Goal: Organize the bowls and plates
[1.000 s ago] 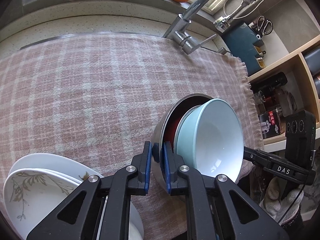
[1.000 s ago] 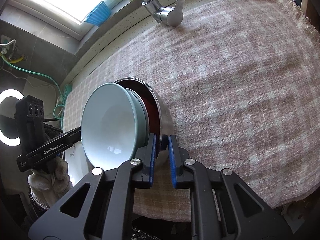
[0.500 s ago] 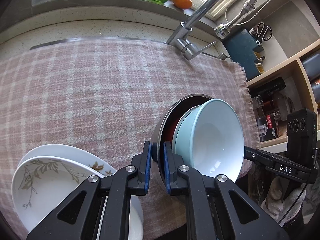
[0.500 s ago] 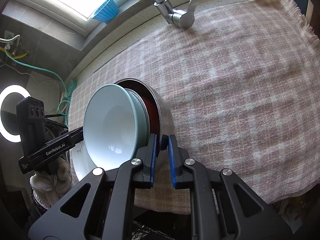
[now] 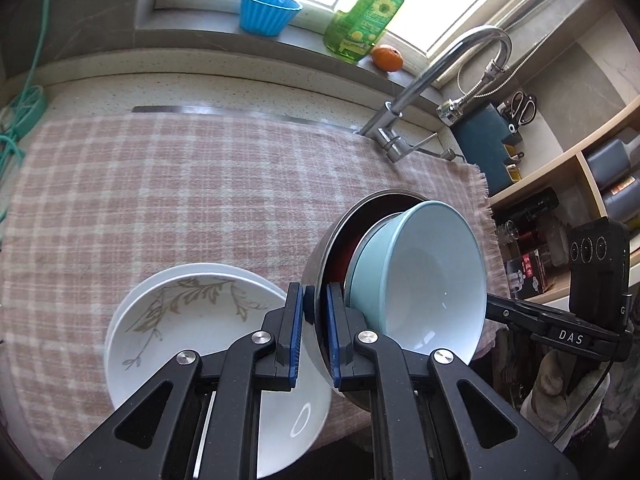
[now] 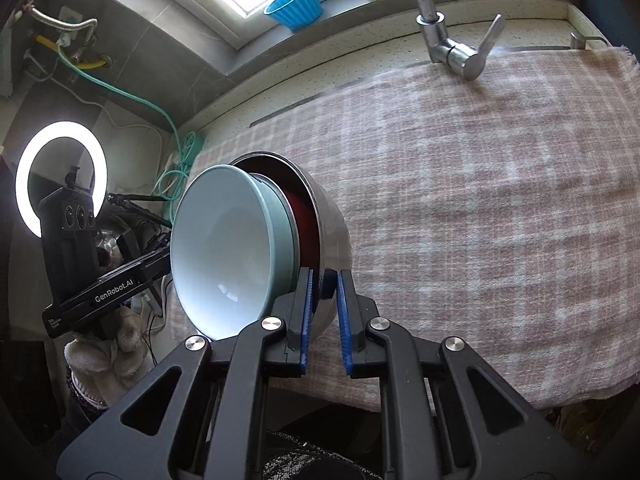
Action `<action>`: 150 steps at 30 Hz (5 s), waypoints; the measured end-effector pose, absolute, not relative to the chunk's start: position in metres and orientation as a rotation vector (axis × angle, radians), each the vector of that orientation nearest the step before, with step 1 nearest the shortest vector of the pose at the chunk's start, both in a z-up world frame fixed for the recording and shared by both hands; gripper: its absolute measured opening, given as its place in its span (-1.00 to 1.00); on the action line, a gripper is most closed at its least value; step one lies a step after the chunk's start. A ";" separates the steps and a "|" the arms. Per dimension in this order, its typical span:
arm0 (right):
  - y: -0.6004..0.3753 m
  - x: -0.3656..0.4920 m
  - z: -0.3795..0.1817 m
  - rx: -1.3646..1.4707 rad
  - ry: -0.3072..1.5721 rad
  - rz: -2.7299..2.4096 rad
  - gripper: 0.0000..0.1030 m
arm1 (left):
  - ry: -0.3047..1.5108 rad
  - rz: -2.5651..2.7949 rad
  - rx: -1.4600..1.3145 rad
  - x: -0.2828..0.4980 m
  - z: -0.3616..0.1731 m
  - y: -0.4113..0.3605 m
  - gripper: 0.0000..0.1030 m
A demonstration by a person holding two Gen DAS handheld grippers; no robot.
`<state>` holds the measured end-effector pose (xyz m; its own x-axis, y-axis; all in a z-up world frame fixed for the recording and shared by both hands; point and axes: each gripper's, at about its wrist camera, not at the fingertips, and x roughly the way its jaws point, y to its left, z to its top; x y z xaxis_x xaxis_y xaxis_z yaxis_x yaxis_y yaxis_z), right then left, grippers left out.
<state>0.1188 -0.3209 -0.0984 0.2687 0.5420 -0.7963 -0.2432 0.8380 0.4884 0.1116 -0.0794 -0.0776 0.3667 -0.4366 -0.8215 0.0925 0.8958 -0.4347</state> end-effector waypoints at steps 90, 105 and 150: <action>-0.253 0.057 -0.068 0.006 0.941 0.579 0.35 | 0.940 -0.018 -0.264 0.012 -0.046 0.008 0.20; -0.282 0.017 -0.036 -0.027 0.770 0.526 0.61 | 0.849 0.080 -0.124 -0.026 -0.020 -0.028 0.49; -0.288 0.006 -0.024 -0.078 0.658 0.487 0.93 | 0.769 0.128 -0.129 -0.033 0.003 -0.052 0.55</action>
